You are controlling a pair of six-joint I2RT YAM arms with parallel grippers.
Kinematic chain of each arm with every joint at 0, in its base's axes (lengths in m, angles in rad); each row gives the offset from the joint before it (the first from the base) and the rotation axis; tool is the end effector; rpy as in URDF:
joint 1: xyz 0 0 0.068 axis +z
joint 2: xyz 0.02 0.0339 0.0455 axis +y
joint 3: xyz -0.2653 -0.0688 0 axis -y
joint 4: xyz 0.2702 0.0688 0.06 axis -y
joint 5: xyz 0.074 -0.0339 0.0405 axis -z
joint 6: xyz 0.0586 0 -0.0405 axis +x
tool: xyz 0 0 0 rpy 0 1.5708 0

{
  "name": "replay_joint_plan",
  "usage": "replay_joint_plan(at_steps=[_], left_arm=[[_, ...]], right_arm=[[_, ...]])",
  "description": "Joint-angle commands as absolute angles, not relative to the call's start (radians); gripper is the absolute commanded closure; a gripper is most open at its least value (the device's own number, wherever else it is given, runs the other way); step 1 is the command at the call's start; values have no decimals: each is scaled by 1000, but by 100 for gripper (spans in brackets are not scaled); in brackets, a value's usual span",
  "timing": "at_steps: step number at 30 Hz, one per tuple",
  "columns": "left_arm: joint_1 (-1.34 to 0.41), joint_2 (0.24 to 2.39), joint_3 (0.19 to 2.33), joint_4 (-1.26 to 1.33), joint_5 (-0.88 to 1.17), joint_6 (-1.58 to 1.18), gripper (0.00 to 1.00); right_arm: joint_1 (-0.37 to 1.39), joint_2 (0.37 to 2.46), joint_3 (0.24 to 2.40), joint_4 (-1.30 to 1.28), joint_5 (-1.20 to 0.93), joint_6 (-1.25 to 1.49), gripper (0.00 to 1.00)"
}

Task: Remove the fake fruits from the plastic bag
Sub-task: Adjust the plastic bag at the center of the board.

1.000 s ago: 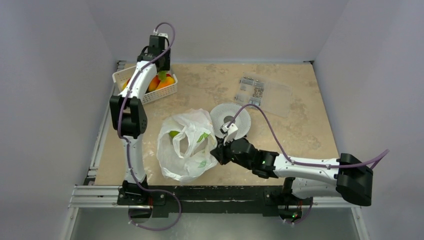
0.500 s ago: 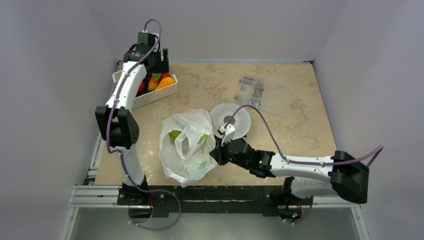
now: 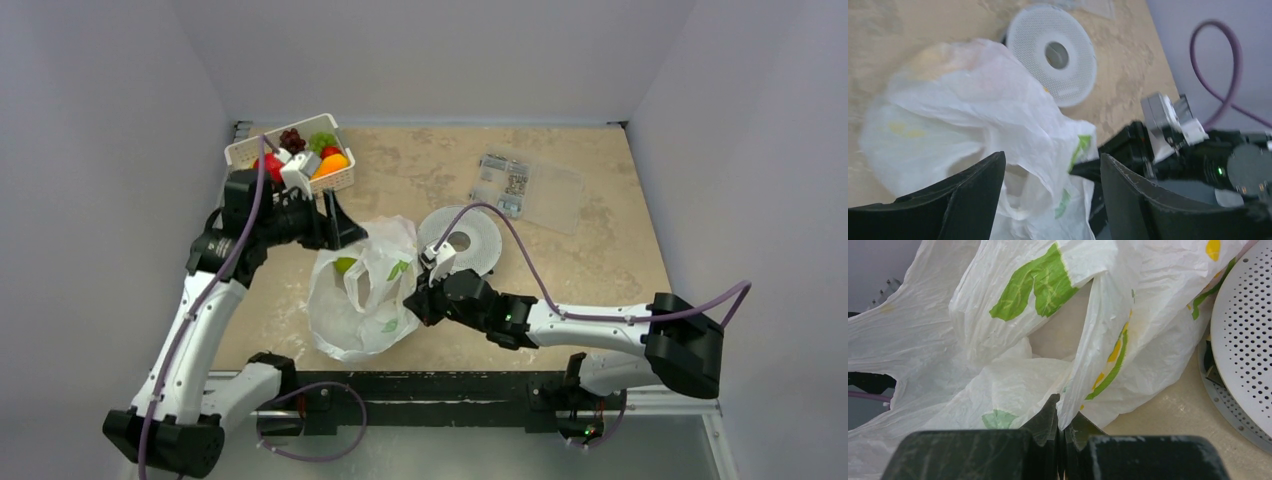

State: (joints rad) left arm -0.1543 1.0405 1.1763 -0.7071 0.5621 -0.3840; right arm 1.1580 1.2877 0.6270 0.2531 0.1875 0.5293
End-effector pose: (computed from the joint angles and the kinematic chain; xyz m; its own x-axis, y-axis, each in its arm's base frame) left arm 0.2416 -0.0692 0.3716 -0.7101 -0.2104 -0.6720 0.3311 0.7424 -0.5823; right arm 0.1371 0.2859 0.1976 -0.5570 -0.0353 -0.8298 -0.6372 0.6589 0.3998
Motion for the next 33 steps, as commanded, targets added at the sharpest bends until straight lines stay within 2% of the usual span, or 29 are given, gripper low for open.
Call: replay_joint_plan(at_steps=[1, 4, 9, 12, 16, 20, 25, 28, 33], left_arm=[[-300, 887, 1038, -680, 681, -416, 34], [-404, 781, 934, -636, 665, -463, 44], [-541, 650, 774, -559, 495, -576, 65], [-668, 682, 745, -537, 316, -595, 72], [-915, 798, 799, -544, -54, -556, 75], [-963, 916, 820, -596, -286, -630, 84], [-965, 1010, 783, -508, -372, -669, 84], [-961, 1097, 817, -483, -416, -638, 77], [-872, 1203, 872, -465, -429, -554, 73]], right_arm=[[1158, 1284, 675, 306, 177, 518, 100], [1158, 1286, 677, 313, 178, 518, 100], [1158, 1291, 679, 307, 181, 523, 100], [1158, 1286, 671, 307, 185, 527, 100], [1158, 1287, 677, 295, 189, 529, 100], [1158, 1276, 675, 285, 199, 531, 100], [1158, 1261, 669, 276, 204, 532, 100], [1158, 1259, 666, 277, 204, 533, 100], [1158, 1263, 668, 292, 188, 510, 100]])
